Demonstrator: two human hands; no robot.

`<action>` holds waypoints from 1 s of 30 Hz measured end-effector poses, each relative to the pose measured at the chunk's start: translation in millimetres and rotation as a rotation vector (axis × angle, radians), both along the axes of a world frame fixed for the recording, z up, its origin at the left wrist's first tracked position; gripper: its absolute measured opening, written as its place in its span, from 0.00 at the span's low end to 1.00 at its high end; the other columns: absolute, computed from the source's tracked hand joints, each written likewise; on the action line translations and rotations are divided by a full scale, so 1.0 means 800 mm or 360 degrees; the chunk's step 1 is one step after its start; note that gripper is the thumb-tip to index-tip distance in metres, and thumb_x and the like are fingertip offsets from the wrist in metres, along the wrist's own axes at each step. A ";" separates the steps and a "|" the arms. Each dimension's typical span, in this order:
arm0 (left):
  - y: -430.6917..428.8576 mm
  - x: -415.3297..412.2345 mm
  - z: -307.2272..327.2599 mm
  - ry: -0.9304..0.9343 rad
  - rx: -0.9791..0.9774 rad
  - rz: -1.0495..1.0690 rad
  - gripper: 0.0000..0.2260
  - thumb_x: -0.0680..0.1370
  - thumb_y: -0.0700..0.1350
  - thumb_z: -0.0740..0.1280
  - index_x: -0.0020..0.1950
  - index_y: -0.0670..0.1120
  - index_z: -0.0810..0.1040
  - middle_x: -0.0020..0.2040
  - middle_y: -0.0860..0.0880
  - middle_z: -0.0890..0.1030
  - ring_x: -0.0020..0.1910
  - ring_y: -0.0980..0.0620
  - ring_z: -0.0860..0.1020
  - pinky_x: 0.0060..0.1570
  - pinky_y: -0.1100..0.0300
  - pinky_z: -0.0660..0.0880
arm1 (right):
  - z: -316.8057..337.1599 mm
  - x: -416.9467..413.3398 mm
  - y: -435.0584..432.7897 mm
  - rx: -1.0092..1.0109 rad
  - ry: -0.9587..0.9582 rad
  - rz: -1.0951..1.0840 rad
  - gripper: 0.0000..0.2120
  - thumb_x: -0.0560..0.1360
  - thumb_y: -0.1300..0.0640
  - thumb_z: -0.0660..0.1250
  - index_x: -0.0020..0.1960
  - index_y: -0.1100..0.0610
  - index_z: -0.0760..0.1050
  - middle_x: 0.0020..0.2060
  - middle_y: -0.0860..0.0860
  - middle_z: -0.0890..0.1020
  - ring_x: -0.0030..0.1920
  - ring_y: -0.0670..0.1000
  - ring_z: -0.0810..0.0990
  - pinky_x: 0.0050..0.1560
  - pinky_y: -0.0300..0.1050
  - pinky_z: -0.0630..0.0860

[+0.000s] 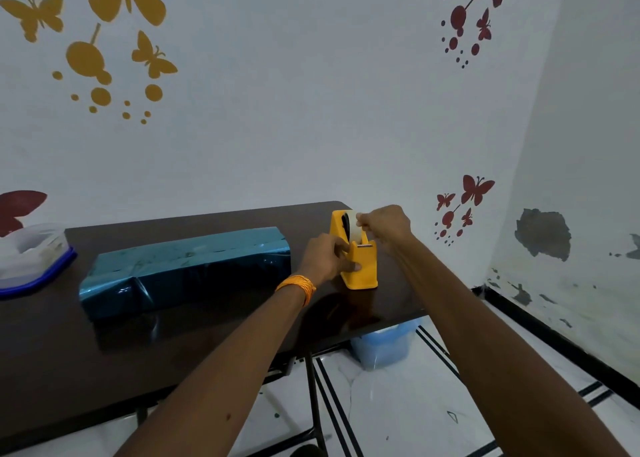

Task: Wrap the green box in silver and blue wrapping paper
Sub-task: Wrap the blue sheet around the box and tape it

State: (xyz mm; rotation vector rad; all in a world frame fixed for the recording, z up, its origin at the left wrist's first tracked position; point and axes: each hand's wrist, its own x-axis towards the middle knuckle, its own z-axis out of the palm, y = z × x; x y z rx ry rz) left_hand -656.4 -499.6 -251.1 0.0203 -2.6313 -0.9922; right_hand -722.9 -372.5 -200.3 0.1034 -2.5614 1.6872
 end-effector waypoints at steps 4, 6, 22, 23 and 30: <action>0.001 0.001 -0.003 -0.0005 0.0055 0.0010 0.25 0.69 0.50 0.79 0.62 0.41 0.80 0.52 0.42 0.83 0.51 0.46 0.81 0.50 0.54 0.77 | -0.020 0.017 0.016 0.0006 0.0097 -0.0039 0.13 0.74 0.52 0.75 0.45 0.63 0.84 0.40 0.55 0.84 0.38 0.52 0.78 0.42 0.46 0.76; 0.002 0.000 -0.005 -0.0004 0.0067 0.0012 0.25 0.68 0.50 0.79 0.62 0.41 0.80 0.52 0.42 0.83 0.50 0.46 0.81 0.52 0.52 0.78 | -0.025 0.024 0.023 -0.0027 0.0106 -0.0074 0.14 0.74 0.51 0.75 0.45 0.63 0.84 0.38 0.55 0.83 0.35 0.51 0.77 0.41 0.46 0.75; -0.002 -0.008 -0.010 0.0029 0.0083 -0.0003 0.26 0.67 0.48 0.80 0.62 0.41 0.81 0.52 0.43 0.84 0.49 0.48 0.82 0.49 0.57 0.79 | -0.080 0.055 0.030 0.0041 0.0401 -0.0003 0.15 0.76 0.55 0.72 0.32 0.59 0.81 0.29 0.55 0.81 0.31 0.50 0.77 0.40 0.47 0.78; -0.001 -0.007 -0.009 0.0033 0.0075 -0.0011 0.26 0.67 0.47 0.80 0.62 0.41 0.80 0.53 0.43 0.84 0.50 0.48 0.82 0.50 0.56 0.79 | -0.088 0.056 0.034 0.0172 0.0429 -0.0002 0.13 0.75 0.57 0.72 0.33 0.62 0.81 0.28 0.54 0.80 0.30 0.50 0.77 0.39 0.48 0.79; -0.013 0.005 0.009 -0.0035 -0.0062 -0.0087 0.19 0.72 0.37 0.74 0.63 0.43 0.80 0.53 0.45 0.84 0.52 0.48 0.82 0.55 0.55 0.80 | -0.095 0.073 0.055 0.0251 0.0668 0.0362 0.09 0.76 0.52 0.73 0.40 0.56 0.83 0.32 0.47 0.84 0.33 0.42 0.80 0.37 0.36 0.75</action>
